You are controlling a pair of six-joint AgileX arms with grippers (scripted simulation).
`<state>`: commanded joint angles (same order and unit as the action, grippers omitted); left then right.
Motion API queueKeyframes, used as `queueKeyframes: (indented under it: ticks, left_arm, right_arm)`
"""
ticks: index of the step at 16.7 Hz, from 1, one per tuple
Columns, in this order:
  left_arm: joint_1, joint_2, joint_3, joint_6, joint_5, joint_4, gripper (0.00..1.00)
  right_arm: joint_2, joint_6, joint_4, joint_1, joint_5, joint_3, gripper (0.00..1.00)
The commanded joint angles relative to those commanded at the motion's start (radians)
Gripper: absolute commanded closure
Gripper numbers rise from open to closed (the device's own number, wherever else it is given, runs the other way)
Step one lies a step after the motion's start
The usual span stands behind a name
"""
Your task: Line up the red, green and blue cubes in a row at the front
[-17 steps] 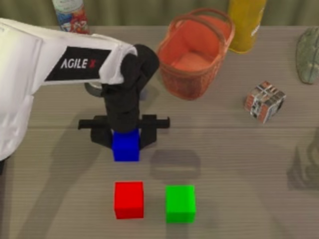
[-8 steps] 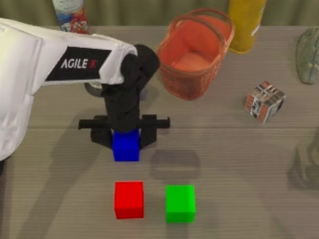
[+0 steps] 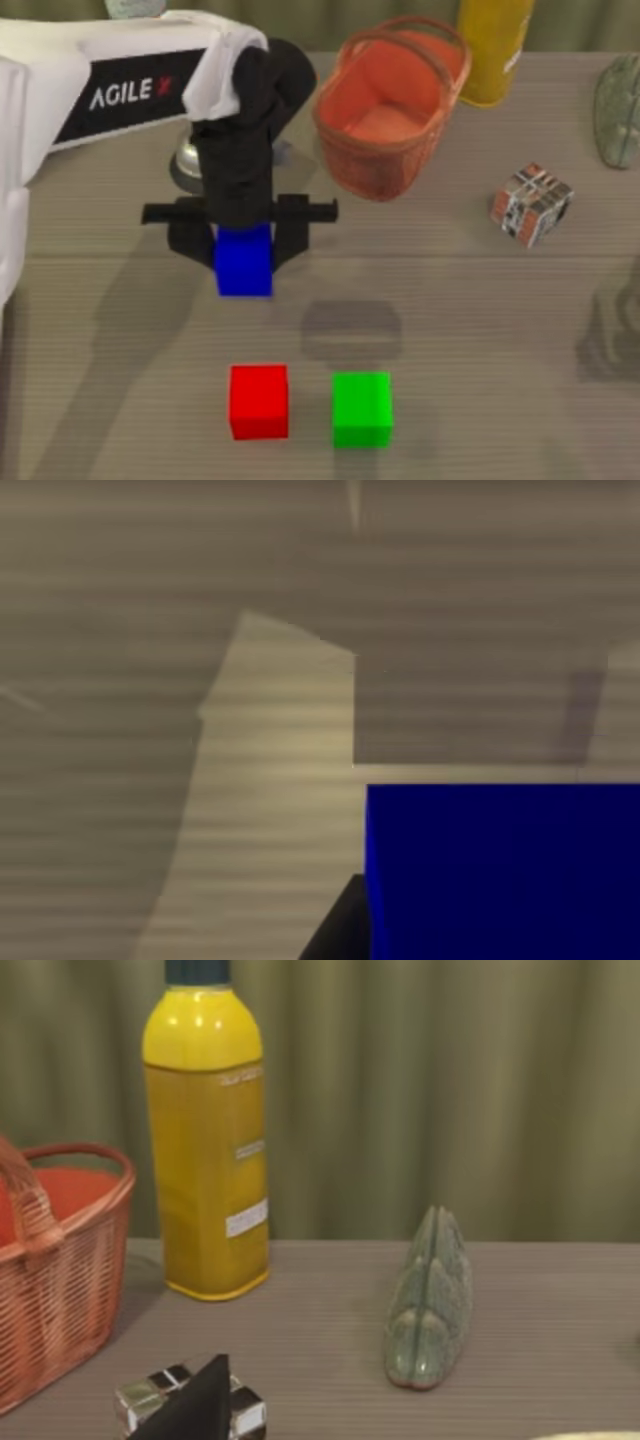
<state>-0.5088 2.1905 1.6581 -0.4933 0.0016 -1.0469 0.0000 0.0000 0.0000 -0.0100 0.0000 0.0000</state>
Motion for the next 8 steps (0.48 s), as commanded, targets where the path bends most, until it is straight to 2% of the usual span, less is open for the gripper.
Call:
queueKeyframes:
  ticks: [8]
  left_arm:
    - [-0.016, -0.013, 0.034, -0.013, 0.000, -0.042, 1.00]
  right_arm:
    - [0.000, 0.000, 0.000, 0.000, 0.000, 0.000, 0.00]
